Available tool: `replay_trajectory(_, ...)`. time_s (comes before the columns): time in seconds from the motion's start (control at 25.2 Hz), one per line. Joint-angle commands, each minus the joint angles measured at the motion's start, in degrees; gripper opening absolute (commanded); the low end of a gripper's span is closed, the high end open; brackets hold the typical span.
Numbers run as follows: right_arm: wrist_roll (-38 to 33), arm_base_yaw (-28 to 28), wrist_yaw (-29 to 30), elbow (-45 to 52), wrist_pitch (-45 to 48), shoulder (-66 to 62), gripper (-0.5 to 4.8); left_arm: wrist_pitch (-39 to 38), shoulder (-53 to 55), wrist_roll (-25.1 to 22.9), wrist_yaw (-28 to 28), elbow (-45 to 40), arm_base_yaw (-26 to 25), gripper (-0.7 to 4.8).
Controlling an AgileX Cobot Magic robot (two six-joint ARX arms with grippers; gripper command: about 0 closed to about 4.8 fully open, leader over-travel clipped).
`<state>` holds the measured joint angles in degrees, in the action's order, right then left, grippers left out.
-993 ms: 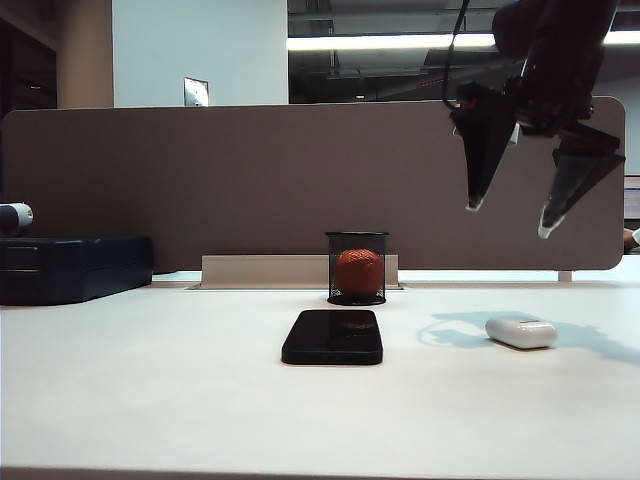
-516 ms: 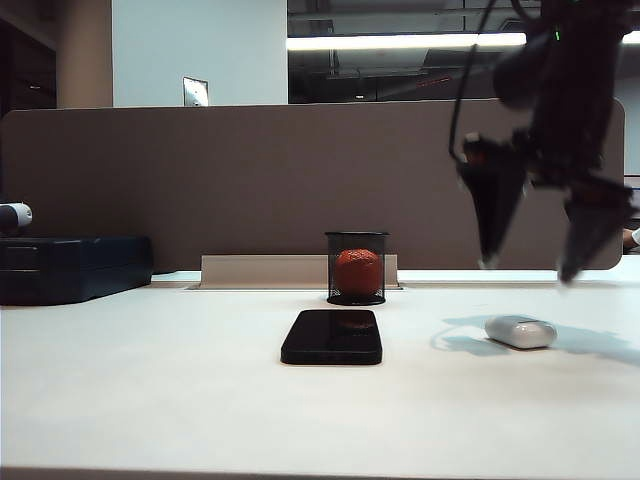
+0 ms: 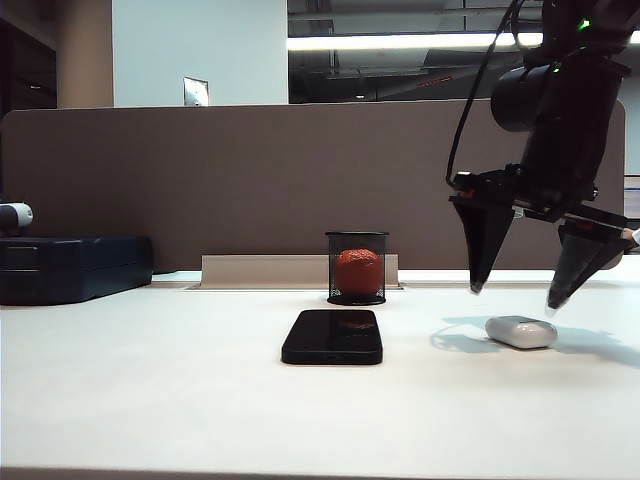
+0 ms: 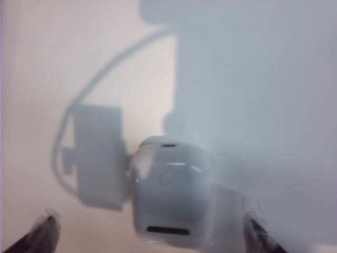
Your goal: Find the wireless headphone case on the desktop and place it on the left side of the phone.
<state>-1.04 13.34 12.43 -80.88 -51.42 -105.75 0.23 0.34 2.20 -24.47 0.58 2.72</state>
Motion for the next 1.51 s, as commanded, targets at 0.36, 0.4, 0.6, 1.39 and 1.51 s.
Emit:
replay_trajectory(0.36, -1.53, 1.88, -3.08, 4.9, 6.51, 0.33, 4.79, 0.74, 0.02, -0.24, -0.2, 0.2, 0.07, -0.05)
replay_trajectory(0.4, -2.05, 2.19, -3.89, 5.22, 7.06, 0.33, 4.79, 0.74, 0.02, -0.24, -0.2, 0.2, 0.07, -0.05)
replay_trajectory(0.6, -2.4, 2.23, -5.2, 6.27, 8.61, 0.02, 4.79, 0.74, 0.02, -0.24, -0.22, 0.2, 0.04, -0.05)
replay_trajectory(1.39, -3.34, 3.3, -6.56, 6.51, 7.91, -3.23, 2.09, 0.72, 0.04, -0.26, 0.22, 0.2, 0.04, -0.05)
replay_trajectory(1.51, -3.34, 3.3, -6.56, 6.51, 7.89, -3.21, 2.09, 0.72, 0.04, -0.24, 0.22, 0.2, 0.04, -0.05)
